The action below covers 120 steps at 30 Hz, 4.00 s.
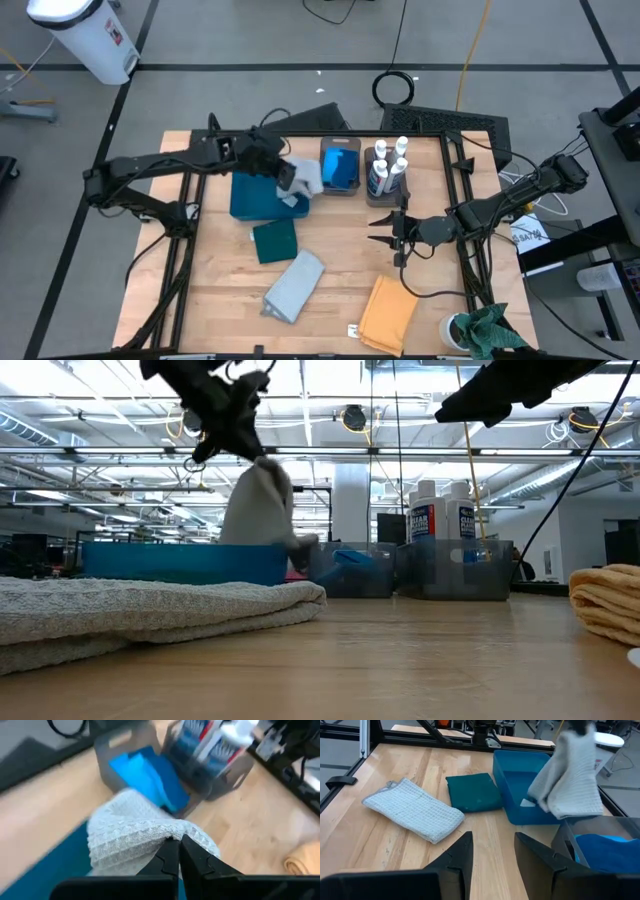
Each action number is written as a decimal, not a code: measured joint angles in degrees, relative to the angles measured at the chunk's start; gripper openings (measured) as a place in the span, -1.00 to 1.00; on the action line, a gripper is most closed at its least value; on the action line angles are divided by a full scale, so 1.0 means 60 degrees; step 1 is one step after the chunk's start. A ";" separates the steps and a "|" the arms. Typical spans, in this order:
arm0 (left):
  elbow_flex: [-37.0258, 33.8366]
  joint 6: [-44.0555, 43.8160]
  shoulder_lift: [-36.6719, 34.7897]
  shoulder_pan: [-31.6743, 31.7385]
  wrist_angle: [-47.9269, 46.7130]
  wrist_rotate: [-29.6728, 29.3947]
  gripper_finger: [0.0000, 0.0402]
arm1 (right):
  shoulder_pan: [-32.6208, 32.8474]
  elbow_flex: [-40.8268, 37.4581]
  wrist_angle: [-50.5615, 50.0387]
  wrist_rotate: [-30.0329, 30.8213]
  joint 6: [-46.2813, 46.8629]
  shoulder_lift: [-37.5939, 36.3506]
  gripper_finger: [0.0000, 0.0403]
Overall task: Pick & Place Kitchen Items
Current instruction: Put the gray microfiber towel into the blue bin
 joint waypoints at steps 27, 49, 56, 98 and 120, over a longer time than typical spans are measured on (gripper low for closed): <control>-0.1493 0.0226 -0.1648 -0.0956 0.1260 -0.0811 -1.00 | -0.1891 0.0004 0.4374 -0.0737 -0.2282 0.2373 -0.16; -0.1498 0.0645 -0.1656 -0.1085 0.1224 -0.1138 -0.99 | -0.4786 0.5136 0.6042 -0.2239 -0.2337 0.8808 0.68; -0.1498 0.1208 -0.1836 -0.1291 0.1295 -0.0808 -0.93 | -0.4790 0.5151 0.5924 -0.2245 -0.2495 0.8569 -0.19; -0.1494 0.3100 -0.4856 -0.1331 0.2115 -0.2654 -0.64 | -0.4923 0.8255 0.5144 -0.3248 -0.5086 1.1444 -0.89; -0.1494 0.3176 -0.4350 -0.1320 0.2333 -0.2663 -0.64 | -0.5713 0.8346 0.4863 -0.3959 -0.3345 1.1322 0.65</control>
